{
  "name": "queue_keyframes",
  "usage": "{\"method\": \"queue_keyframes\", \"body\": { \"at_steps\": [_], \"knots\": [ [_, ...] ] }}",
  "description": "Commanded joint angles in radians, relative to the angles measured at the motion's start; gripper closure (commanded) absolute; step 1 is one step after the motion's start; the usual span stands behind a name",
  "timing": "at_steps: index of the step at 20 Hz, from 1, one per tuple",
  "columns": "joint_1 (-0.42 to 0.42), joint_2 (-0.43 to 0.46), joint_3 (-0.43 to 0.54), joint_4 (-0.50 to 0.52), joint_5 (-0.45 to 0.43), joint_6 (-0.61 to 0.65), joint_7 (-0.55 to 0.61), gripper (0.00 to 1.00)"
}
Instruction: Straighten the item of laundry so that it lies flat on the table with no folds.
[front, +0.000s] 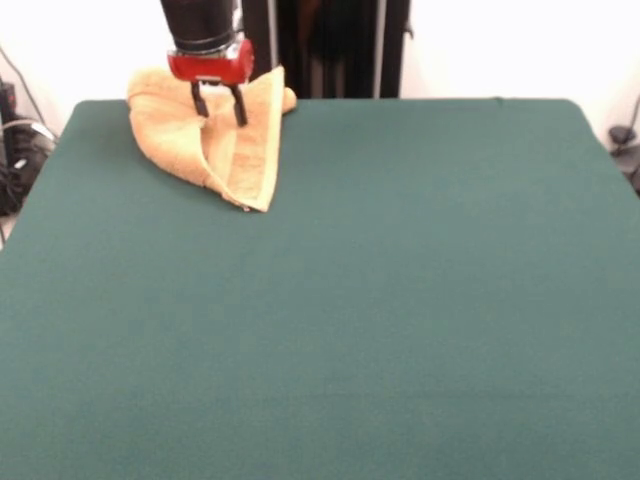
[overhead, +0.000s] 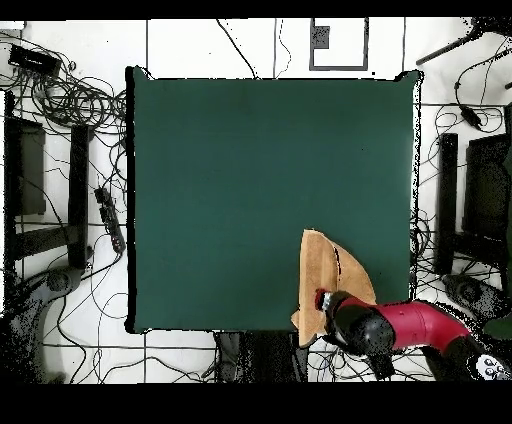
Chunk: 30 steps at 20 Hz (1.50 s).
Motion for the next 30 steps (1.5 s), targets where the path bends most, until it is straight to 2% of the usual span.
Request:
{"method": "queue_keyframes", "body": {
  "at_steps": [1,6,13,16,23,28,30],
  "knots": [
    [0.092,-0.051,0.153,-0.049,0.075,0.096,-0.137,0.0],
    [0.158,-0.099,0.143,-0.07,0.108,0.173,-0.142,0.0],
    [0.168,-0.108,0.147,-0.073,0.138,0.167,-0.129,0.0],
    [0.165,-0.13,0.162,-0.073,0.153,0.201,-0.171,0.0],
    [0.179,-0.072,0.145,-0.113,0.05,0.134,-0.193,0.0],
    [0.207,0.041,0.075,-0.179,-0.059,0.022,-0.111,0.0],
    [0.22,0.059,0.056,-0.186,-0.071,0.001,-0.067,0.0]
  ]
}}
